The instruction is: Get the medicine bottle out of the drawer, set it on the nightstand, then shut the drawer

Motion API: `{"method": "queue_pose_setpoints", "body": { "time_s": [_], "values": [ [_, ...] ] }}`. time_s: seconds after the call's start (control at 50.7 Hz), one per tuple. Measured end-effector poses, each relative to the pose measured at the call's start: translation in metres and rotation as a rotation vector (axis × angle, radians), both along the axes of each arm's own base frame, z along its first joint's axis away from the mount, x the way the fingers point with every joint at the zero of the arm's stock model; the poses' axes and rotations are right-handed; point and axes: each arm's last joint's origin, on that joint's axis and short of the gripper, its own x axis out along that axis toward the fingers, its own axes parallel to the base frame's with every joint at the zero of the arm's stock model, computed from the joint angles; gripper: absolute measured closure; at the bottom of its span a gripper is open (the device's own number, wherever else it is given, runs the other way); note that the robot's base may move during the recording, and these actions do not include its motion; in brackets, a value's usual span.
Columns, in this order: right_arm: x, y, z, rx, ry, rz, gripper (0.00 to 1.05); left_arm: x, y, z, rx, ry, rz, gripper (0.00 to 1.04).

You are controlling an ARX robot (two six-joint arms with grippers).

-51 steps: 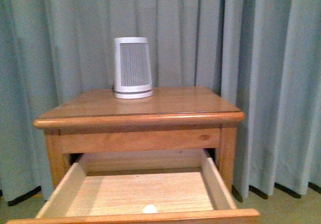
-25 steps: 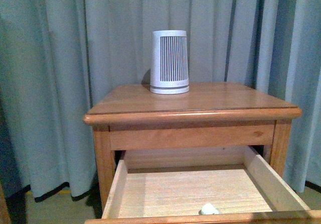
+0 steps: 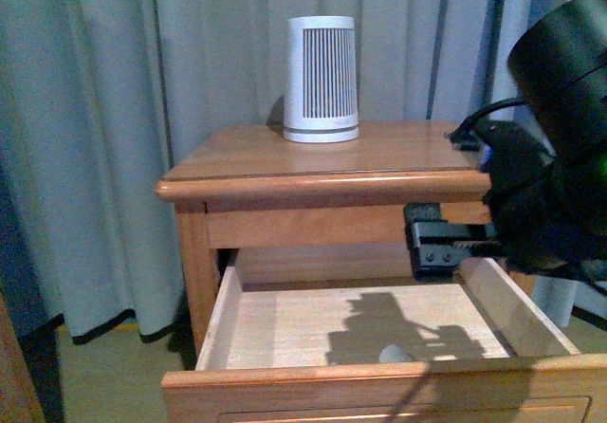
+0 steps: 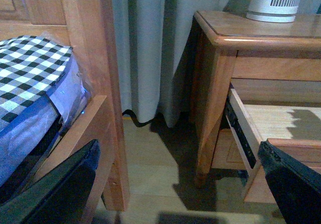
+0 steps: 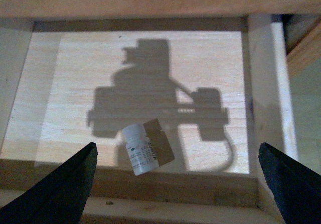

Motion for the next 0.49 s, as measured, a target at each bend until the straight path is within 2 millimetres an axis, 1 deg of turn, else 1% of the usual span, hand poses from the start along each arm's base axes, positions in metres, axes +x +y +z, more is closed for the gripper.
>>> {"method": "queue_pose_setpoints", "body": {
  "time_s": [0.197,0.414,0.493],
  "values": [
    [0.022,0.018,-0.027,0.008,0.013,-0.006,0.07,0.0,0.0,0.0,0.0,0.0,0.0,0.07],
    [0.04,0.027,-0.048,0.05,0.041,-0.052,0.07,0.0,0.0,0.0,0.0,0.0,0.0,0.07],
    [0.045,0.03,-0.061,0.055,0.065,-0.071,0.07,0.0,0.0,0.0,0.0,0.0,0.0,0.07]
  ]
}}
